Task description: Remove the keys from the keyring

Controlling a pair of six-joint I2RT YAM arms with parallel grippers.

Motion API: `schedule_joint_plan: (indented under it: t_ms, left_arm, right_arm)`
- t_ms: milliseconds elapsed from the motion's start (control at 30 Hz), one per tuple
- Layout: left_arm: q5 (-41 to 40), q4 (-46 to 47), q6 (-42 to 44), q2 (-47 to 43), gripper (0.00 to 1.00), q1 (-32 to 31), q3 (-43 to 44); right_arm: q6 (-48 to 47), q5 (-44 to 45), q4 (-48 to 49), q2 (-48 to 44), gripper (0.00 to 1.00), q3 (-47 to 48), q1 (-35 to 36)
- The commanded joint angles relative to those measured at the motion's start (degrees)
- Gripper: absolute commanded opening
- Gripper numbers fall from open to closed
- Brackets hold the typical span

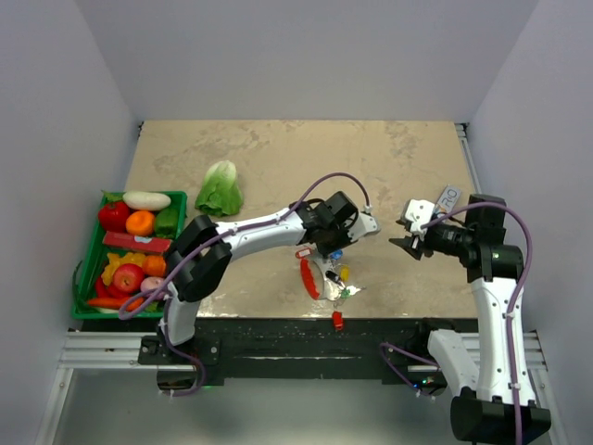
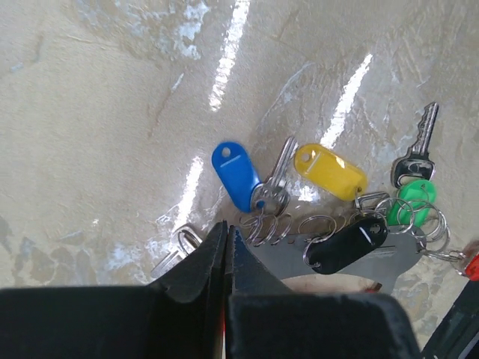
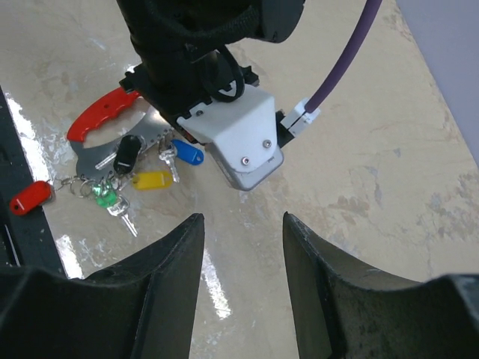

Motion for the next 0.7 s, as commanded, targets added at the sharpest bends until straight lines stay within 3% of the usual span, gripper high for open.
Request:
schedule_joint_plan:
  t_ms: [0,267,533,667]
  left_arm:
    - [-0.3,3.4,1.3,-4.8,0.0,-0.1,-0.8]
    - [6.3,6.8,3.0,-11.0,0.0,0.2,-3.4]
    - [23.0,7.0,4.6,-16.9,0.0,4.2,-3.6]
    - [30.4,3.2,7.2,-18.0,0.0,6.0,-1.1]
  right_arm:
    - [-3.8,-4.7,-2.8,-0.2,0.49,0.0,-0.3]
    - [-17.5,-10.8,-10.8,4.4,0.49,-0.7,-0.2]
    - [-35.3,-16.5,-17.6,12.9,0.51,-1.1,-0.3]
    - [-49.8,-18.5,-28.0,18.8,0.52,2.1,-0.2]
